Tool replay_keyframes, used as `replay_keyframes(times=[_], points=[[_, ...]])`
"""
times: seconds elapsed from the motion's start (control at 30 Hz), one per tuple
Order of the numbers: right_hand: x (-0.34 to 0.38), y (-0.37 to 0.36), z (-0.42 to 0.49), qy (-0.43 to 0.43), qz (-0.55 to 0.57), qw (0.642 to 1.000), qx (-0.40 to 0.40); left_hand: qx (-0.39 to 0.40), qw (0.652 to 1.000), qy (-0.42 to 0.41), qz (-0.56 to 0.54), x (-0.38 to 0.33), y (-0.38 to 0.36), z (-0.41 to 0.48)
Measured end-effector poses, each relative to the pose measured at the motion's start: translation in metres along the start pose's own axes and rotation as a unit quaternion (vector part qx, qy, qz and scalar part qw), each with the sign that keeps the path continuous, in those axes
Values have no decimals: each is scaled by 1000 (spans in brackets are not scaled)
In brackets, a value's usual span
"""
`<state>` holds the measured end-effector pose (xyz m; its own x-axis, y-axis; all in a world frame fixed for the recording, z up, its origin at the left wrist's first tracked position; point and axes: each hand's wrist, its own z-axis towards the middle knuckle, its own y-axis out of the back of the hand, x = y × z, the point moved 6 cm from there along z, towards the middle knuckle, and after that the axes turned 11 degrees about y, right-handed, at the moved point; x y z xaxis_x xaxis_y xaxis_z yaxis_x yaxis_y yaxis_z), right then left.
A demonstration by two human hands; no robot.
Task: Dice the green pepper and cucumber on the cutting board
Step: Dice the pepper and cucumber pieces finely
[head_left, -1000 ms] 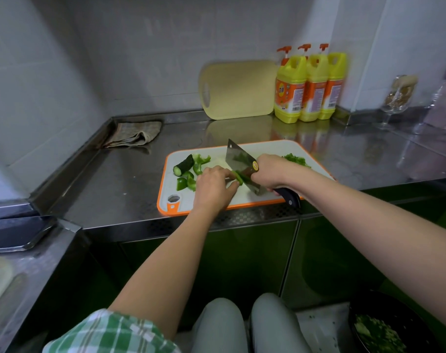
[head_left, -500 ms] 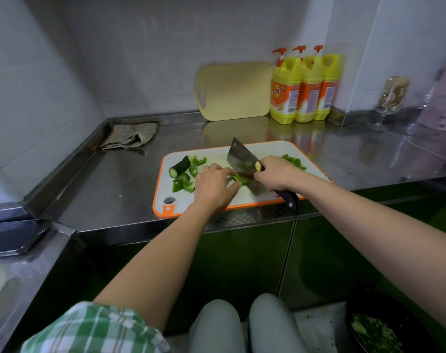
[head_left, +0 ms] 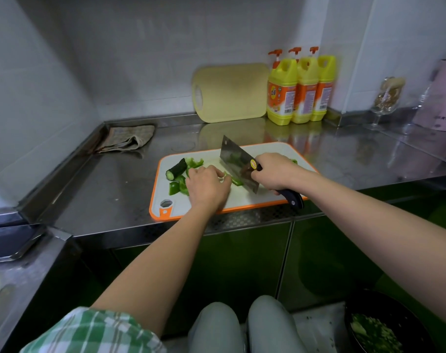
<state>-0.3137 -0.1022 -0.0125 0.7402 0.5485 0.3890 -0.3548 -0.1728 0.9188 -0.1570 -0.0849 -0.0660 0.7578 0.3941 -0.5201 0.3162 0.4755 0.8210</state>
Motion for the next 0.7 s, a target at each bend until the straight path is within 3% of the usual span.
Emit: replay_keyframes(times=[0.27,0.7], points=[[-1,0,1,32,-65,997,-20,29,999,44,9,-7,-10,3],[8,-9,9,10,-46,998,29,30,997,64,-7,-5,-12,2]])
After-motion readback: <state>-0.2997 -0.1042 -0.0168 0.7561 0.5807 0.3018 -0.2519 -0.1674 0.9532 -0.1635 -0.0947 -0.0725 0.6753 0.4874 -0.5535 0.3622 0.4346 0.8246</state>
